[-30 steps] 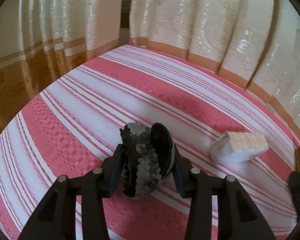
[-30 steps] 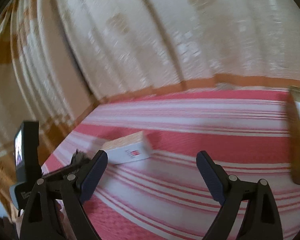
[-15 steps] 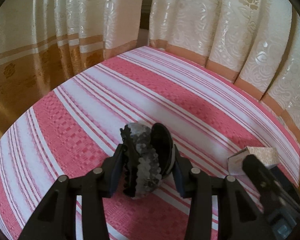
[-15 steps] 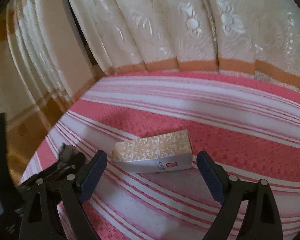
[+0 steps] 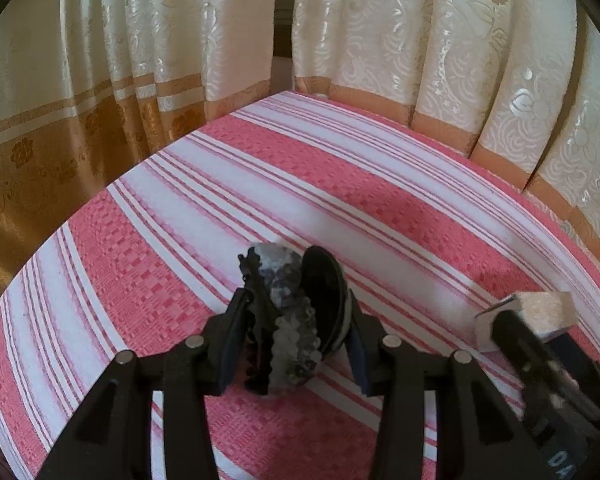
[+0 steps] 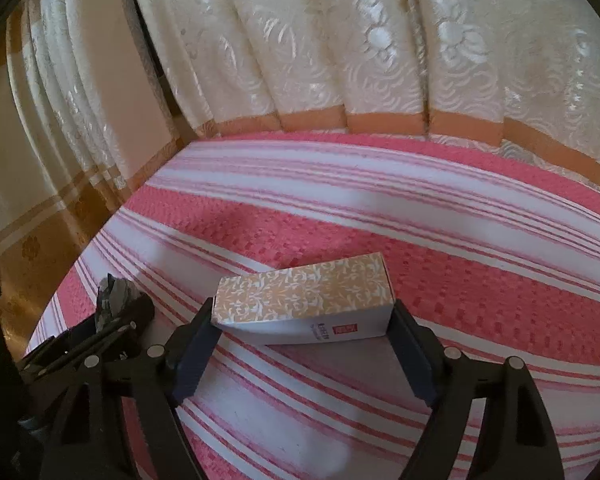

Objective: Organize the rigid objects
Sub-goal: 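Grasp the white-and-orange patterned box with the right tool, then carry the hair clip and patterned box over the gold tray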

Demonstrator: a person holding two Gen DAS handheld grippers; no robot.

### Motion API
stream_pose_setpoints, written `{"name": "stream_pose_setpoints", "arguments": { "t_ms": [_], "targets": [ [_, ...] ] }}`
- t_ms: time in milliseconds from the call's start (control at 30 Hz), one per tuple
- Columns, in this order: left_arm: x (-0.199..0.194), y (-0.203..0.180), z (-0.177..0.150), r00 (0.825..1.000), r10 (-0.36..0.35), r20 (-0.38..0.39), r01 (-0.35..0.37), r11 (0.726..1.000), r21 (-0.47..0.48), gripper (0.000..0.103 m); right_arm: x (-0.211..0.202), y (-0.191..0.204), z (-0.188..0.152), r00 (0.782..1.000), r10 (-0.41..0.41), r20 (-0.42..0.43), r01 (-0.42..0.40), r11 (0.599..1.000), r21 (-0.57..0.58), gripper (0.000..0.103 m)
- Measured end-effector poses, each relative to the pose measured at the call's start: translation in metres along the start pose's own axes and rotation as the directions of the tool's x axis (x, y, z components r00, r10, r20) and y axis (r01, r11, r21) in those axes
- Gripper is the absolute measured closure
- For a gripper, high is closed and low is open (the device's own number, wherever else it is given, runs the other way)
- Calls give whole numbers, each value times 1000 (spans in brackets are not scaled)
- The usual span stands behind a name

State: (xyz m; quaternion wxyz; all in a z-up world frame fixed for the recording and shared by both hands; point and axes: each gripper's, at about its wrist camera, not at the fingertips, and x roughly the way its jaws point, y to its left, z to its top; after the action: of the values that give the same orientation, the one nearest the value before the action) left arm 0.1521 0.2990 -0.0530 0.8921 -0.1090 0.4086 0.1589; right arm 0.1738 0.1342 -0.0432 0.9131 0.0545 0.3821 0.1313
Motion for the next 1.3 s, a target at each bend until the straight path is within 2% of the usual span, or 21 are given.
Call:
{"name": "stream_pose_setpoints", "arguments": {
  "t_ms": [133,533,833,1067,1300],
  "targets": [
    [-1,-2,0,1000,-1,2,1,1000,6,59,-15,1,-2,998,-26,60,27,999,-18,20],
    [-8,-2,-6,1000,-26,12,26,1000,-9,60,-36,-7,-8,987,-83,135,85,996,-7,20],
    [-23,-15,-11,997,-19,79,15,999,40,59,-50,-8,-13,977,-109,186,114,993,-17,20],
    [-31,-14,-14,993,-3,116,0,1000,27,60,-57,-15,-18,972,-123,201,127,992,-10,20],
    [-50,-24,-20,979,1,205,-12,998,57,60,-70,-28,-25,965,-142,222,141,990,18,20]
  ]
}}
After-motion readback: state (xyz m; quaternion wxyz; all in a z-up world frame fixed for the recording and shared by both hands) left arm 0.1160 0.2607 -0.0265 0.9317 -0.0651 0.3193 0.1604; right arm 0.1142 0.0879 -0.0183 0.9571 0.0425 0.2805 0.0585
